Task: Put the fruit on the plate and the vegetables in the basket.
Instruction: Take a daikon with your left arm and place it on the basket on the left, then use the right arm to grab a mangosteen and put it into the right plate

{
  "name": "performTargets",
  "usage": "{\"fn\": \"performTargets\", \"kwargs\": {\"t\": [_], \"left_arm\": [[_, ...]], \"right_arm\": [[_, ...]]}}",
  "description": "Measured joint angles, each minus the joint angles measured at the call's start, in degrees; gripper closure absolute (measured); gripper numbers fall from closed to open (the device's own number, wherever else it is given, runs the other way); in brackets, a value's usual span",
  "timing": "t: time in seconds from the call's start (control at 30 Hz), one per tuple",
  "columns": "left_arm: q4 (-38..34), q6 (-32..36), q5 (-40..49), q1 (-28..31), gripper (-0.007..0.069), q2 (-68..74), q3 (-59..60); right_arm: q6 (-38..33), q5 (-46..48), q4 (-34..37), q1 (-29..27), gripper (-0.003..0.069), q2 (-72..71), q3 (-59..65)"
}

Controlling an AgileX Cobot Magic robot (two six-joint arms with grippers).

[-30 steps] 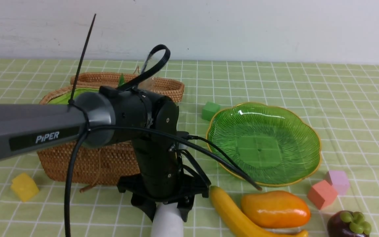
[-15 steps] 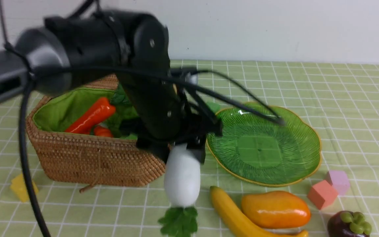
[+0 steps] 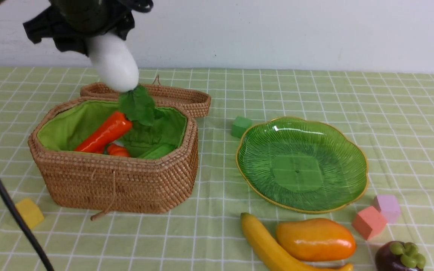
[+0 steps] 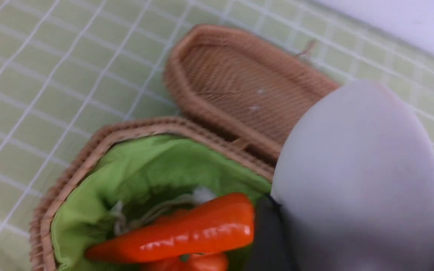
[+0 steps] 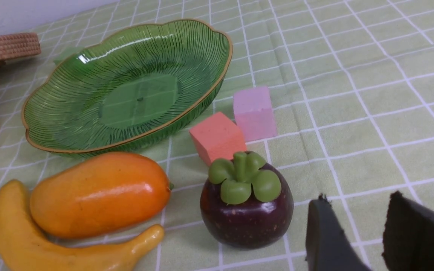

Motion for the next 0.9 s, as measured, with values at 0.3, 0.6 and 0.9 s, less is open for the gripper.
{"fn": "performTargets", "kwargs": {"t": [0.3,0.6,0.9], "left_arm": [[-2.3,-1.6,0.2,0.0,0.0104,6.4,0.3],[-2.2,4.1,3.1,0.0,-0.0022,4.5,0.3],[-2.2,14.9,10.6,0.0,0.021,-6.2,0.0]], "right_arm": [[0.0,0.0,0.0,0.0,0.0419,0.0,0.0],[0.0,0.0,0.0,0.0,0.0419,0.0,0.0],[0.0,0.0,0.0,0.0,0.0419,0.0,0.0]]}}
